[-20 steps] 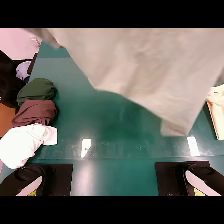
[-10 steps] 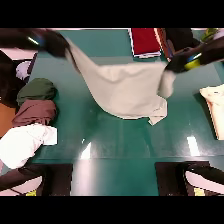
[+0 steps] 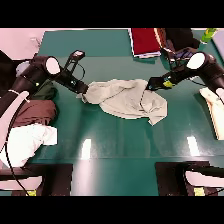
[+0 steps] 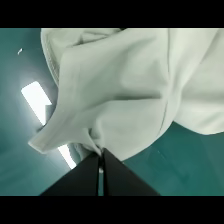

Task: Fold the shirts.

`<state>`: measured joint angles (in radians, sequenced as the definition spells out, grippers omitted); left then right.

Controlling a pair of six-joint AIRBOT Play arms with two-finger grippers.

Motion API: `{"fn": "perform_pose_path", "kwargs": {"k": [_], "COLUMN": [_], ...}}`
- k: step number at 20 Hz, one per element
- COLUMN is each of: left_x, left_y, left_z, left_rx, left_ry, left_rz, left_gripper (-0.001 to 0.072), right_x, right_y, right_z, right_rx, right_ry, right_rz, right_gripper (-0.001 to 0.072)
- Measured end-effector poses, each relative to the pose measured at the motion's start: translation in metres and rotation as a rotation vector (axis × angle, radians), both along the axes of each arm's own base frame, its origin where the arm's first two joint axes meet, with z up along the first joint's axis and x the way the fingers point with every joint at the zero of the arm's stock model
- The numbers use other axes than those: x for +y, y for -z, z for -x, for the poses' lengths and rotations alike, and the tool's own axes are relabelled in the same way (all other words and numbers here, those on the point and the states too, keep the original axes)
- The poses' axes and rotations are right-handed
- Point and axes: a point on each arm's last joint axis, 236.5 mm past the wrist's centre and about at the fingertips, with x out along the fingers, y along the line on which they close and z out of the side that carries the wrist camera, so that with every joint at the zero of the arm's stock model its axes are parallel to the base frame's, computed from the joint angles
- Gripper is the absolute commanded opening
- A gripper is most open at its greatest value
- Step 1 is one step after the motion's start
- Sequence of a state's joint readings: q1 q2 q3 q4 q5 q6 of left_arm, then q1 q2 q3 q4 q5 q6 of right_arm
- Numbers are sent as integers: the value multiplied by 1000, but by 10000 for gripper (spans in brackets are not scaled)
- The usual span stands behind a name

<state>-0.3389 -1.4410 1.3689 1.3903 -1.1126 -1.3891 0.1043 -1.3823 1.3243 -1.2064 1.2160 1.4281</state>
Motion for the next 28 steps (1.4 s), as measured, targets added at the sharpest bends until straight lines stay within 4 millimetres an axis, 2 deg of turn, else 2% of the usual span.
{"fn": "perform_pose_path", "kwargs": {"k": [2,5,7,11,14,16,18,19,20,22,24,25,26,27,28], "left_x": [1,2,2,2,2,1,1,1,2,2,5,7,10,13,16], "left_y": [4,7,8,9,9,8,8,9,9,4,-22,-44,-77,-112,-155], "left_z": [1,0,0,0,0,0,0,1,2,3,-3,-8,-13,-16,-15], "left_rx": [9,13,14,14,14,15,16,17,21,21,-37,-92,-167,-247,-341], "left_ry": [-6,-16,-19,-22,-24,-24,-24,-25,-24,-25,-38,-47,-58,-67,-76], "left_rz": [-4,-6,-5,-4,-3,-1,0,0,-1,-3,3,7,21,39,65], "left_gripper": [30,30,30,30,29,30,30,29,29,29,29,29,29,29,29], "right_x": [-5,-5,-3,1,11,20,27,29,31,31,23,15,5,-4,-16], "right_y": [9,35,54,79,86,87,88,87,85,73,43,21,-8,-40,-78], "right_z": [11,36,46,51,48,47,47,46,45,42,34,27,20,13,8], "right_rx": [49,135,161,160,132,114,99,93,86,65,5,-43,-107,-180,-272], "right_ry": [-24,-72,-79,-52,-43,-53,-68,-73,-81,-98,-116,-108,-98,-80,-54], "right_rz": [2,-10,-23,-59,-90,-97,-96,-97,-97,-96,-73,-57,-36,-23,-7], "right_gripper": [634,634,633,631,606,398,70,20,19,19,19,19,19,18,19]}}
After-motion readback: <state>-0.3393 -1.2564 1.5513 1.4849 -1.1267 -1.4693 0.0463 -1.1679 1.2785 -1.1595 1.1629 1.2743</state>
